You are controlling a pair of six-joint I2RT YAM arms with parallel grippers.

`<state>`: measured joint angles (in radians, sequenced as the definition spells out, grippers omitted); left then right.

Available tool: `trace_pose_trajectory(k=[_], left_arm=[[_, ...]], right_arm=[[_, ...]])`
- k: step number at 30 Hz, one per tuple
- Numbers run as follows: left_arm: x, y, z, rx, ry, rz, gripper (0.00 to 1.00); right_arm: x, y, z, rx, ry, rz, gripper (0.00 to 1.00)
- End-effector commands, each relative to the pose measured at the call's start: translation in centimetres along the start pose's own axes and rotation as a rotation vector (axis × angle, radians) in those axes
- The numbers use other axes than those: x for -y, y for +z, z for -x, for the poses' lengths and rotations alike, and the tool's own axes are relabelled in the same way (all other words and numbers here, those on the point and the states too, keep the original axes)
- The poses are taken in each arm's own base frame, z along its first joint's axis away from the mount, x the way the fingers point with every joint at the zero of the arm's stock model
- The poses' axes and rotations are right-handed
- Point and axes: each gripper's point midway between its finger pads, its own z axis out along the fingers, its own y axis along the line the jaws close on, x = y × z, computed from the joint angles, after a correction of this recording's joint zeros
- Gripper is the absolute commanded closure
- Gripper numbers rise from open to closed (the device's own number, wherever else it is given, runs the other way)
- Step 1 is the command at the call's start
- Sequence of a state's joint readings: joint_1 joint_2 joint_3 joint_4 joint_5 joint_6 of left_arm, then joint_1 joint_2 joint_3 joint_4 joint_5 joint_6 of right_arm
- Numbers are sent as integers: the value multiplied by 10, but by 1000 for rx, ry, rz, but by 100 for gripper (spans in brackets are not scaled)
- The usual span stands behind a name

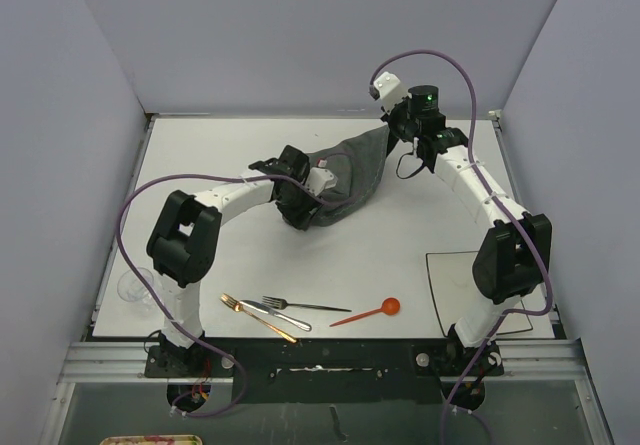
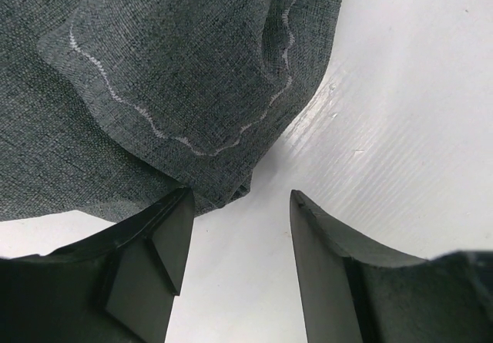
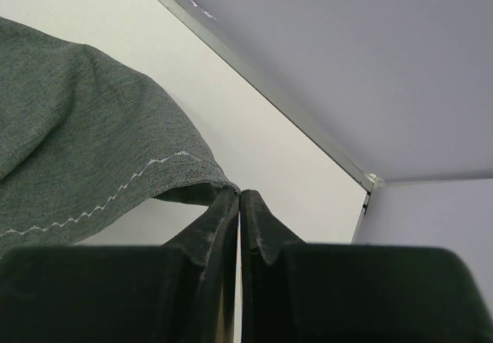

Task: Set the dinner table for one person
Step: Flatten out the napkin at the center of the board.

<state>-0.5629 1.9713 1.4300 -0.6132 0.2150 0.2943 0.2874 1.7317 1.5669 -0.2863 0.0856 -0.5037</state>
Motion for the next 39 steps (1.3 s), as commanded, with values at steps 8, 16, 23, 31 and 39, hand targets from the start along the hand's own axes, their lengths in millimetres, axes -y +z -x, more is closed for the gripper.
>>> trace_pose_trajectory(k=[8, 16, 23, 31, 39], left_arm=[[1, -4, 24, 58, -16, -36, 55], [-3, -4, 26, 61, -18, -26, 64], [-3, 0, 22, 49, -19, -27, 71], [-4, 8, 21, 41, -19, -25, 81], [-8, 2, 32, 64, -25, -5, 100]], right_arm=[[11, -2, 12, 48, 18, -31, 100], [10, -2, 12, 49, 21, -29, 100], [10, -2, 12, 49, 20, -25, 100], [8, -1, 11, 47, 23, -19, 100], [8, 0, 12, 51, 25, -21, 100]])
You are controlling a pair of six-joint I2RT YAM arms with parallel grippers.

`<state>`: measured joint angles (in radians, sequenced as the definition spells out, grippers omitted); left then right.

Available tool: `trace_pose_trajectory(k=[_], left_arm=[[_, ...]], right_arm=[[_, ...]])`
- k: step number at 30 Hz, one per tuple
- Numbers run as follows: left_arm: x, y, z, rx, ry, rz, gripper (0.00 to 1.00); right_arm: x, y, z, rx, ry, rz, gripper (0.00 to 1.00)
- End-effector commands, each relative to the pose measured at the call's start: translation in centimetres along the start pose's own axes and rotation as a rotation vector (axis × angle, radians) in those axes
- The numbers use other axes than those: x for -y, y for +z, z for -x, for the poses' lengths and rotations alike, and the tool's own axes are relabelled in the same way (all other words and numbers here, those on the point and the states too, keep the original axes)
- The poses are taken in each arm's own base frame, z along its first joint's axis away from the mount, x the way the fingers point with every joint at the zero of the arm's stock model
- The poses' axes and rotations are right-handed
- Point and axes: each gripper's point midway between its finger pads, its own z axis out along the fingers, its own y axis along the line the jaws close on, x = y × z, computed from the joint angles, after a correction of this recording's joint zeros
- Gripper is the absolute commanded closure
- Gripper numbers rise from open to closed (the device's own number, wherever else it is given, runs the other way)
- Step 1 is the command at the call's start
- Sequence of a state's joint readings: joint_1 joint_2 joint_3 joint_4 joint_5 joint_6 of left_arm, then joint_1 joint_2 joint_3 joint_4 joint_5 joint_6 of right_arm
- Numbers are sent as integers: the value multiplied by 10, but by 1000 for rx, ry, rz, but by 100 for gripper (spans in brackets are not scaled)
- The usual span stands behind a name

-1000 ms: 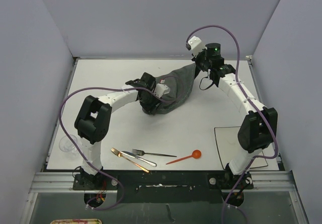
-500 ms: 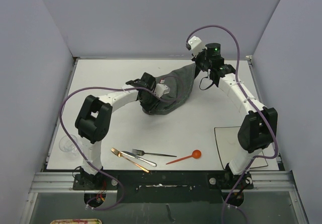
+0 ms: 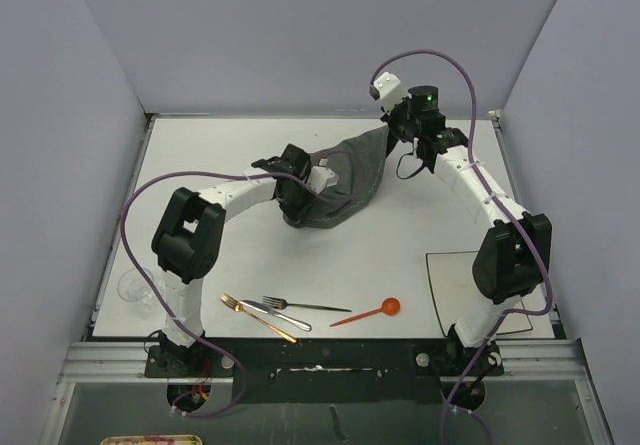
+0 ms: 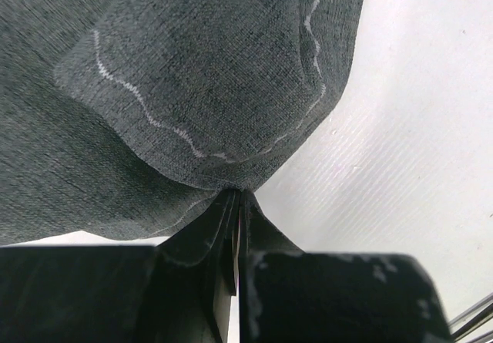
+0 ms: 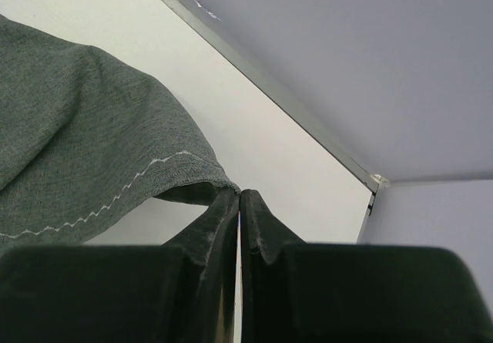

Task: Set the dinner table for one person
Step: Flatten out the napkin at the center of the board.

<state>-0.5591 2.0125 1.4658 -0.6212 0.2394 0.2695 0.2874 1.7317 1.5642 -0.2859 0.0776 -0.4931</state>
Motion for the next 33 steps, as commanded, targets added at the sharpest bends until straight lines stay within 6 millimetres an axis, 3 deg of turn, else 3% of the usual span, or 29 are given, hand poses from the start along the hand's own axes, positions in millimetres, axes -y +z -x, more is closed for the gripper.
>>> trace_pose_trajectory(k=[1, 9, 16, 25, 33], left_arm=[[-8, -10, 32, 77, 9, 22, 100], [-22, -41, 65, 184, 38, 99, 100], [-45, -64, 78, 234, 25, 163, 100], [-116, -114, 89, 389, -73, 307, 100], [-166, -166, 108, 531, -107, 426, 100]], right_arm=[[10, -1, 13, 49, 14, -29, 100], [15, -3, 16, 55, 8, -42, 100], [19, -5, 14, 52, 1, -59, 100], [28, -6, 8, 45, 7, -94, 100], [37, 3, 6, 36, 8, -129, 100]])
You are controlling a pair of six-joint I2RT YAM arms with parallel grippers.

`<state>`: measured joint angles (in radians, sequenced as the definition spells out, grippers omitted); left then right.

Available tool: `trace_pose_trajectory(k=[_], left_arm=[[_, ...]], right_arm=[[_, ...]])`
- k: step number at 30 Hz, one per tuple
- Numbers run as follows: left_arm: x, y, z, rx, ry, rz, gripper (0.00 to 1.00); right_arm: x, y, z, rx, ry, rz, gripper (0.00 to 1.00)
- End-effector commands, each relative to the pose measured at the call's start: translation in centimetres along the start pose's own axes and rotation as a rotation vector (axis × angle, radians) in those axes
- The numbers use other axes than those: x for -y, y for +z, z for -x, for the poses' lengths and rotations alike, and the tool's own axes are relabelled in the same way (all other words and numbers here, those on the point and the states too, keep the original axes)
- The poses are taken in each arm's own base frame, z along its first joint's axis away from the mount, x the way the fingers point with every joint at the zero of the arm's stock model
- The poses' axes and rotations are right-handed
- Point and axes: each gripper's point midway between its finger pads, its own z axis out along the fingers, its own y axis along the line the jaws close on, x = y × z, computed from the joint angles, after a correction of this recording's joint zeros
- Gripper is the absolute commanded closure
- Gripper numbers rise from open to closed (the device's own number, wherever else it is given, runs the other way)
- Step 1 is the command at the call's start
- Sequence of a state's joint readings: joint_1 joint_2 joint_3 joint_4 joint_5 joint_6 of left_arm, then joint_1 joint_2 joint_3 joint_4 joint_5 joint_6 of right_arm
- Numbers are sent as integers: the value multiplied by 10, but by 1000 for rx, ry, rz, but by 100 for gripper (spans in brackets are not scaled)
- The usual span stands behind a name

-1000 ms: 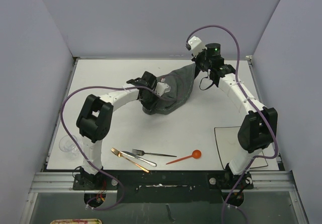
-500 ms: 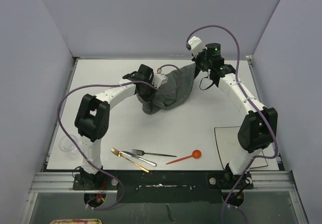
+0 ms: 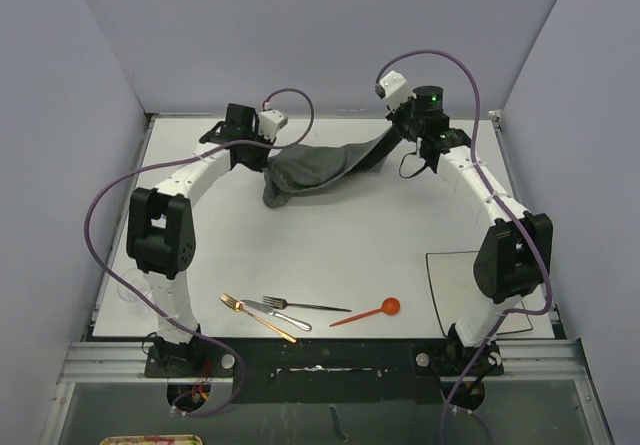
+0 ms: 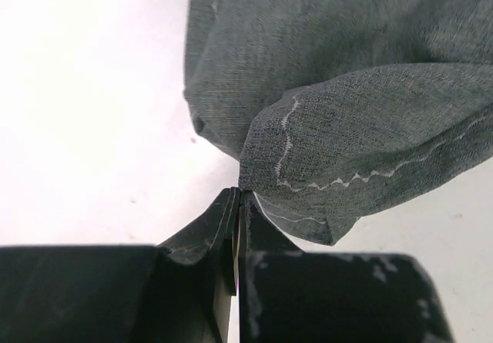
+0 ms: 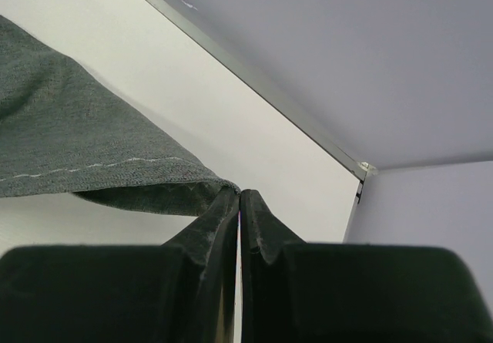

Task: Set the dinner table for one person
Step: Flatten out the napkin at the center of the board.

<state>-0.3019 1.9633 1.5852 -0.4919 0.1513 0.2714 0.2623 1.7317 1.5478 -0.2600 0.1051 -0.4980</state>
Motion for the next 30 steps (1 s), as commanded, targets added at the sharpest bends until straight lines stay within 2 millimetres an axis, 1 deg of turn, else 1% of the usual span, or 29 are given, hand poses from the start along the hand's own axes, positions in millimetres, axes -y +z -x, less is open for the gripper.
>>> trace_pose_trajectory(k=[1, 5, 11, 14, 20, 23, 26, 27, 30], left_arm=[[-38, -60, 94, 293, 15, 105, 100], [-56, -67, 111, 333, 30, 152, 100], [-87, -76, 134, 385, 44, 228, 100], [-98, -78, 144, 400, 54, 248, 100], [-116, -83, 165, 432, 83, 298, 100], [-127, -84, 175, 452, 86, 330, 100], [-137, -87, 184, 475, 82, 356, 100], [-140, -89, 187, 480, 81, 361, 100], [-145, -94, 195, 493, 99, 384, 100]], right_arm=[[23, 3, 17, 59, 3, -85, 100], [23, 10, 16, 53, 5, -91, 100], [35, 20, 14, 56, 15, -117, 100], [41, 26, 16, 63, 18, -133, 100], [55, 37, 25, 99, 27, -201, 100], [60, 46, 28, 107, 44, -228, 100], [62, 54, 29, 110, 57, -242, 100], [62, 56, 29, 111, 56, -246, 100], [72, 54, 38, 134, 43, -299, 100]])
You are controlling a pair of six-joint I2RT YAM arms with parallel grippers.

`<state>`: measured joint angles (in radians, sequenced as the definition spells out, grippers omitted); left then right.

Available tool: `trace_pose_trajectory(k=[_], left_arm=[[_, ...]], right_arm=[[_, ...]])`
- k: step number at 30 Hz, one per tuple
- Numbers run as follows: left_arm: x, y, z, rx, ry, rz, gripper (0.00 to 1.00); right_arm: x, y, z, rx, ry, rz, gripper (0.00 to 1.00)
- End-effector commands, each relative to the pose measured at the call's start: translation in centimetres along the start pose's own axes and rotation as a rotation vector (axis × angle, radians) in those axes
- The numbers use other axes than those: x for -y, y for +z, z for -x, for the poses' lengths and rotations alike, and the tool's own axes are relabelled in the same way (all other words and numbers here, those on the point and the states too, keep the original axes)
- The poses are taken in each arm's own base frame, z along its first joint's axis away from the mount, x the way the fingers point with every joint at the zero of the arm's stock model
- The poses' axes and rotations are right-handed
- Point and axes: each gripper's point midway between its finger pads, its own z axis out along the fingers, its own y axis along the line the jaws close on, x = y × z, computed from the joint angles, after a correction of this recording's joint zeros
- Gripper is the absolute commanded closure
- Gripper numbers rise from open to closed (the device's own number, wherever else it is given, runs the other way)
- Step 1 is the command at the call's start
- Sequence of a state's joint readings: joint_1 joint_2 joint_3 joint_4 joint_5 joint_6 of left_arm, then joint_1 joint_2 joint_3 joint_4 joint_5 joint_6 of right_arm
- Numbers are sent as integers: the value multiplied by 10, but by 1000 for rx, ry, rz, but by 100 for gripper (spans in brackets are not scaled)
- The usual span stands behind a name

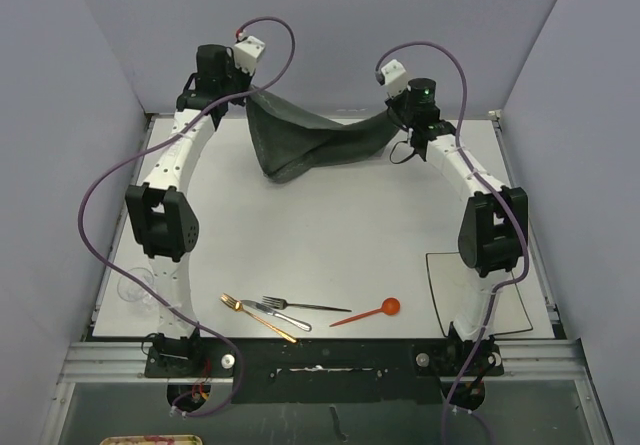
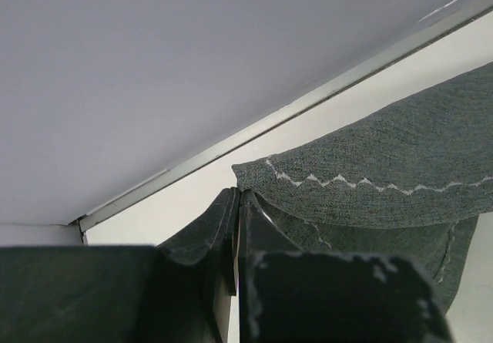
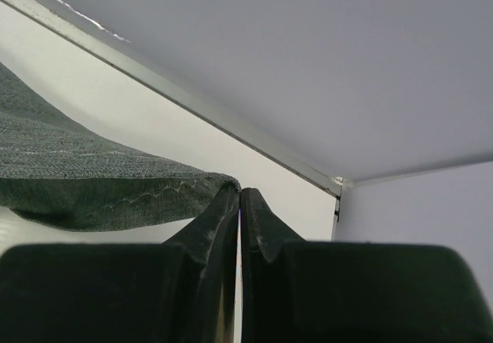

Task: Set the dinner table for one person
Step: Flatten out the napkin at the center of the board.

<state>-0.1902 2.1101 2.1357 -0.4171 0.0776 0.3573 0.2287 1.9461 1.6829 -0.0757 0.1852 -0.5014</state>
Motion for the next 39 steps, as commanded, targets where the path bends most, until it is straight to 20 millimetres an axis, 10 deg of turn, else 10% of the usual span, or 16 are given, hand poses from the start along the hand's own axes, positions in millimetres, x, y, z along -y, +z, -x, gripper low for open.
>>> trace_pose_trajectory(k=[1, 16, 39], left_arm=[[-31, -6, 39, 98, 35, 89, 100], [-92, -59, 124, 299, 114, 301, 100], [-134, -153, 198, 519, 165, 505, 100]], right_arm=[[46, -4, 44, 127, 23, -173, 100], [123, -75, 97, 359, -81, -650, 100], [153, -183, 132, 658, -98, -992, 100]])
